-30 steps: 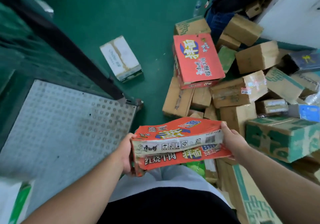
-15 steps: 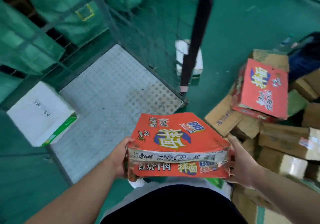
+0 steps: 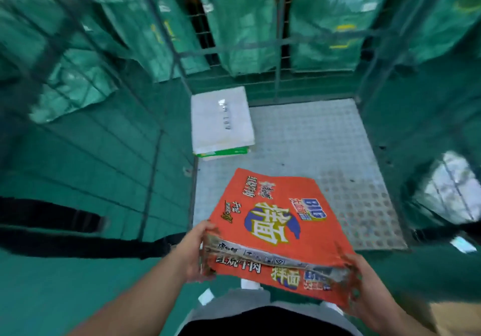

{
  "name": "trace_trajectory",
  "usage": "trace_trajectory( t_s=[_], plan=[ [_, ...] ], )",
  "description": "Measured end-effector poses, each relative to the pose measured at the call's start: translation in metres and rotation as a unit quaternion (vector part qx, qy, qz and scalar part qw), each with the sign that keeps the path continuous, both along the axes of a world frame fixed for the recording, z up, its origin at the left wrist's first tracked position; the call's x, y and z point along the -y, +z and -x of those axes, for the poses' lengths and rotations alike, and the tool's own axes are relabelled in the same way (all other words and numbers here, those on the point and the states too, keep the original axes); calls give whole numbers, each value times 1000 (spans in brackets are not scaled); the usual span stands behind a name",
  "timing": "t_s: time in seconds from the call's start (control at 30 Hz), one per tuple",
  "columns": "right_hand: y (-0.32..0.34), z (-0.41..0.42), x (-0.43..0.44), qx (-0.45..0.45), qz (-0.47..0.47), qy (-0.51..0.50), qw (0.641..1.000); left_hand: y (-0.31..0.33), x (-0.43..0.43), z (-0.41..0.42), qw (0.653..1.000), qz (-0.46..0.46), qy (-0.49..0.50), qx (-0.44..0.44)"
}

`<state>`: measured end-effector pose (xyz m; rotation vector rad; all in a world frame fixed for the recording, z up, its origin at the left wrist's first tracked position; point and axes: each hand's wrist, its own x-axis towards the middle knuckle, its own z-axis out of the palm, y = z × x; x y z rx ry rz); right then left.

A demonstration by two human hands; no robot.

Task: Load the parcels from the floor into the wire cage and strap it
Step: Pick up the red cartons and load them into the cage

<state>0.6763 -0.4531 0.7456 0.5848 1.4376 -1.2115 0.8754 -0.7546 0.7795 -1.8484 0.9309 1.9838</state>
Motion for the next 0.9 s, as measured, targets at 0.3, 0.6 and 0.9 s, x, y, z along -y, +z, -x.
trace_trajectory(
  t_s=[0.3, 0.6, 0.9],
  plan=[
    [31, 34, 130, -21, 16, 10, 1000, -16, 62, -7, 989, 13, 145, -28],
    [20, 192, 263, -127, 50, 83, 987, -3, 169, 110, 956, 135, 231, -121],
    [34, 303, 440, -192, 103, 83, 972, 22, 319, 217, 916, 218, 291, -171]
  ],
)
